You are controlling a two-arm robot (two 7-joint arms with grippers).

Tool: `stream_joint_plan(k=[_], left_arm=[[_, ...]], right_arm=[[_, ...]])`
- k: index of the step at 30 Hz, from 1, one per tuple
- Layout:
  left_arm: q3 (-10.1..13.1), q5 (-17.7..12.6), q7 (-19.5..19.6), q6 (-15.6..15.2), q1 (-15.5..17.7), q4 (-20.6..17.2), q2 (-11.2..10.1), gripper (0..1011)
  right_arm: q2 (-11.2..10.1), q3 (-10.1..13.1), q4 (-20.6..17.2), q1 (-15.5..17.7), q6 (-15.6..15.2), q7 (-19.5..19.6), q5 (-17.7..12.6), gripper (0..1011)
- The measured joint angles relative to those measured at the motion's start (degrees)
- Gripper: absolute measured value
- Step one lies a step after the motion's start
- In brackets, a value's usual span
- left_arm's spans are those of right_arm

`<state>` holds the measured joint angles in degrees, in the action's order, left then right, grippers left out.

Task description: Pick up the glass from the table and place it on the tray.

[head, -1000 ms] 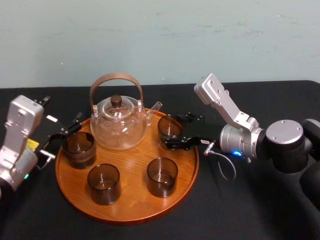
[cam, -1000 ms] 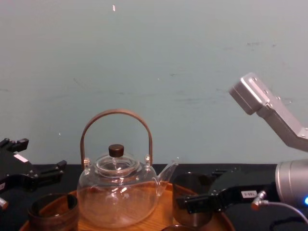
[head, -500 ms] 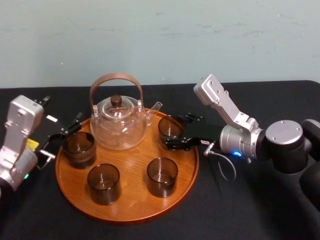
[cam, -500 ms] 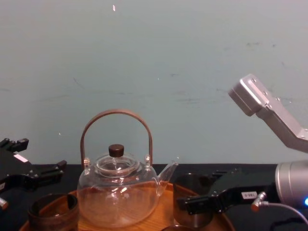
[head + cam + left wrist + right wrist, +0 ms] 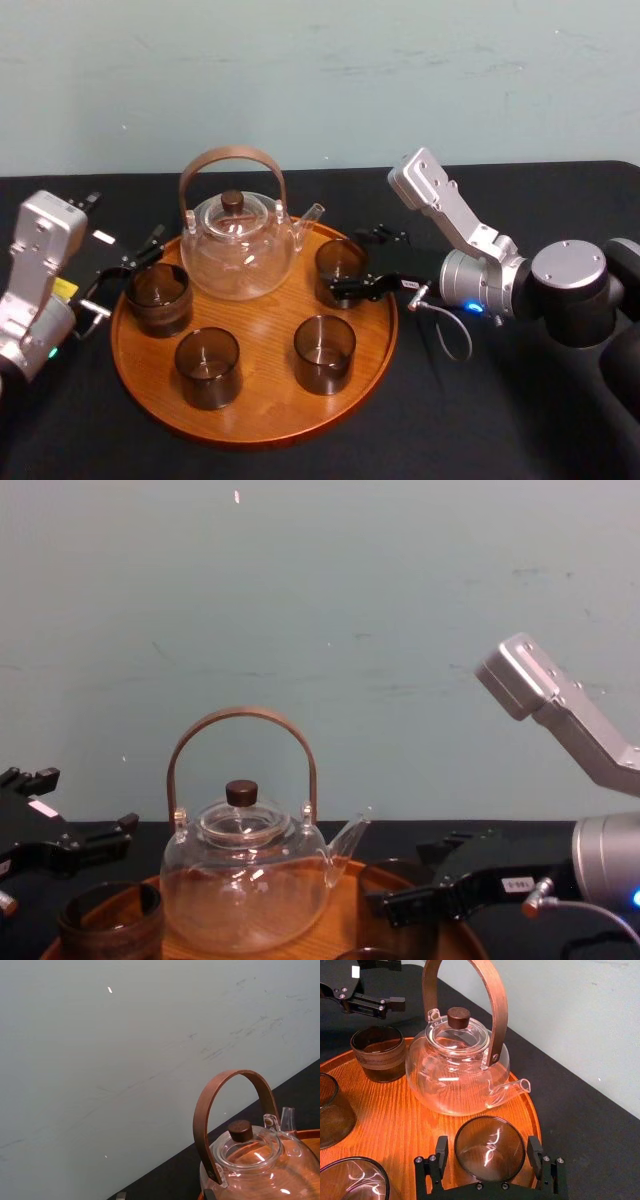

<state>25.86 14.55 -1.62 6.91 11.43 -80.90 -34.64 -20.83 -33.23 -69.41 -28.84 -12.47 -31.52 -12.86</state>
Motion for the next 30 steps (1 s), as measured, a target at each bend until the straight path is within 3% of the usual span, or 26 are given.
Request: stream_joint_plan(k=[1, 30], left_arm=[[0.0, 0.0, 0.0, 0.0, 0.0, 0.0, 0.0, 1001], [0.0, 0.0, 0.0, 0.0, 0.0, 0.0, 0.0, 1001]], right_arm=[[0.0, 0.0, 0.0, 0.0, 0.01, -0.01, -0.01, 1002], [-0.74, 0.72, -1.03, 0.56, -0.03, -0.64, -0.96, 1002]])
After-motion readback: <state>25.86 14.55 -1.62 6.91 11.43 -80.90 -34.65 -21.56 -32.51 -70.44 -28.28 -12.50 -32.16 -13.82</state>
